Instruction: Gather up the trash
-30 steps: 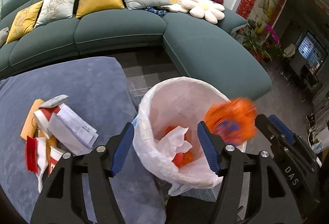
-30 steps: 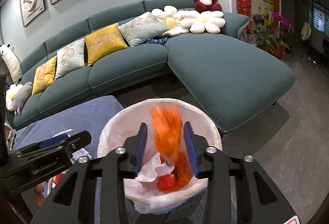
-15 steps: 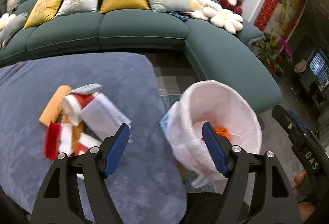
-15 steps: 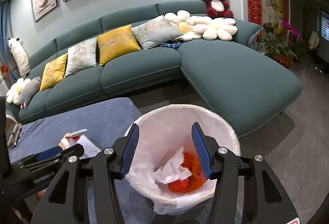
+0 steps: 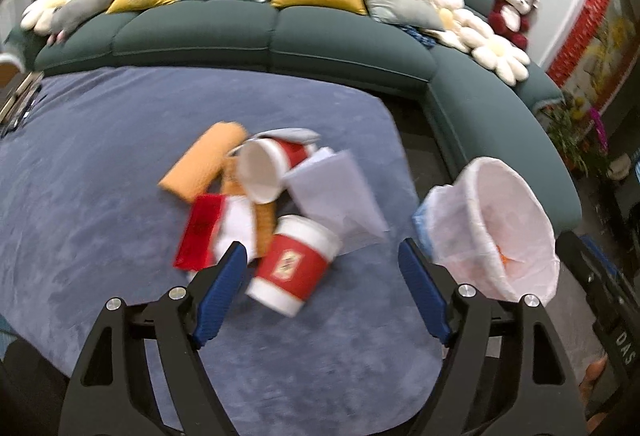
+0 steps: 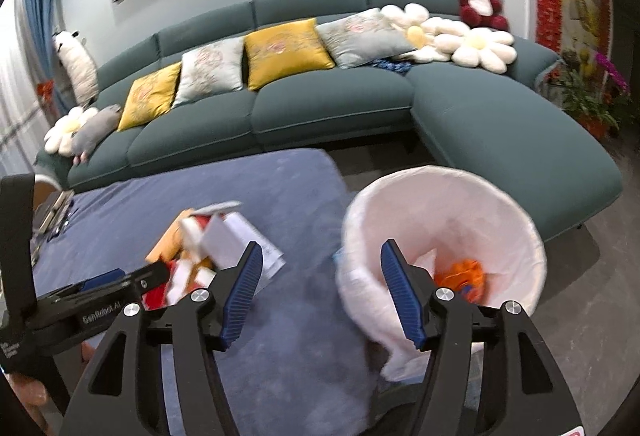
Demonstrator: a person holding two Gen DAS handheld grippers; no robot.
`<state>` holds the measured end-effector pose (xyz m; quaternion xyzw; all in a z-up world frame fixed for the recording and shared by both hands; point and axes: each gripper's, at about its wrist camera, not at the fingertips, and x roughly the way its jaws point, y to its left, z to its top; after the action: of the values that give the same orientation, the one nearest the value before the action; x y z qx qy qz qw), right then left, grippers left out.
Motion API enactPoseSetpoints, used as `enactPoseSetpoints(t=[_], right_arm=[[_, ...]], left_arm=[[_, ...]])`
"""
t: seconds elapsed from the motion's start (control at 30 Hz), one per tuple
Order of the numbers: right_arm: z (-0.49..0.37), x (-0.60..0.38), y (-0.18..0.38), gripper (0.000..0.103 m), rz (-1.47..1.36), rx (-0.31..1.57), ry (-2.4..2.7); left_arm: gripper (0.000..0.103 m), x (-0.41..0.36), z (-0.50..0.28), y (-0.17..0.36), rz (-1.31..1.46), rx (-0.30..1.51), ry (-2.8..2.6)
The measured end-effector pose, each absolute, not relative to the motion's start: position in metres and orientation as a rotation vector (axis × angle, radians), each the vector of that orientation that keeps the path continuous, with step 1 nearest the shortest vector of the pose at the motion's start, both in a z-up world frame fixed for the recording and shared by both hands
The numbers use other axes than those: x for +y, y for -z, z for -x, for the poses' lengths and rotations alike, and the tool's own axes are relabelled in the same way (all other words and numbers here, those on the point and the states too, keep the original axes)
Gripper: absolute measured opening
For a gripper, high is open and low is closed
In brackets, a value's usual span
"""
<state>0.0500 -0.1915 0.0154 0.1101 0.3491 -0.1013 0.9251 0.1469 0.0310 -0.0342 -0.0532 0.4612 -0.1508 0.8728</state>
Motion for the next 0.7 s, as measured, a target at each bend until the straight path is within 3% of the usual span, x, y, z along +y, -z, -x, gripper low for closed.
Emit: enactPoseSetpoints(t=[0.7], right_arm=[[-0.093, -0.098, 0.049, 0.066, -0.245, 0.904, 0.061]], left_arm=[[0.074, 0.119, -0.167, 0.080, 0.145, 1.009, 0.164]])
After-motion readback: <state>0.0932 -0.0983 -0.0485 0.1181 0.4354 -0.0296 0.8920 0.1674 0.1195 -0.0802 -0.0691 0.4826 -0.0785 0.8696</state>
